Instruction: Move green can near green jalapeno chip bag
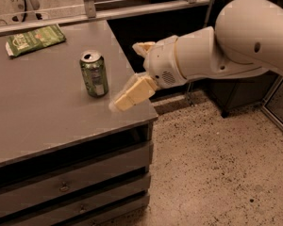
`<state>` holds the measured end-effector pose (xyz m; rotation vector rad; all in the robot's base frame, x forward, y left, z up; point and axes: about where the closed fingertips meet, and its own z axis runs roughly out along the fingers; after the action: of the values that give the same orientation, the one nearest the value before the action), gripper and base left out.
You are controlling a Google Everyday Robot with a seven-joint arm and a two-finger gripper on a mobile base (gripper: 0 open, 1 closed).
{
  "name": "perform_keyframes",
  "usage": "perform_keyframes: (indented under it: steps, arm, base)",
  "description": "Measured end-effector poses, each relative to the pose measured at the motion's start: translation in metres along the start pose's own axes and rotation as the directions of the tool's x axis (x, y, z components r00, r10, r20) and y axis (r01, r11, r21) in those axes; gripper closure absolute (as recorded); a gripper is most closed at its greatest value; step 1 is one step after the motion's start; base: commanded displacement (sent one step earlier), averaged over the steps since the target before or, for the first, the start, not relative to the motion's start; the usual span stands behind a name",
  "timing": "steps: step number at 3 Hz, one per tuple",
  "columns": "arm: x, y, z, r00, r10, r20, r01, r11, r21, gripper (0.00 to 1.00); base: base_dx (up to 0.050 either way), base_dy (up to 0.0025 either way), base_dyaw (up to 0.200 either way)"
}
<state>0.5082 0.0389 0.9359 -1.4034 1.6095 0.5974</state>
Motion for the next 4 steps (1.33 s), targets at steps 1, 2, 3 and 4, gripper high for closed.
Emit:
perform_keyframes:
  steps: [1, 2, 3, 4]
  arm:
    - [0.000, 0.000, 0.000, 1.000, 0.000, 0.000, 0.000, 1.0000, 0.000, 0.00]
    - [0.002, -0.008, 0.015, 0.999, -0.005, 0.039, 0.005, 0.9999, 0.013, 0.00]
    - [0.004, -0.030, 0.042, 0.996, -0.020, 0.092, 0.018, 0.9995, 0.025, 0.00]
    - [0.006, -0.053, 0.070, 0.990, -0.029, 0.135, 0.025, 0.9993, 0.027, 0.00]
  base:
    - [0.000, 0.00000, 0.000]
    - [0.000, 0.00000, 0.000]
    - [0.000, 0.00000, 0.000]
    - [0.000, 0.00000, 0.000]
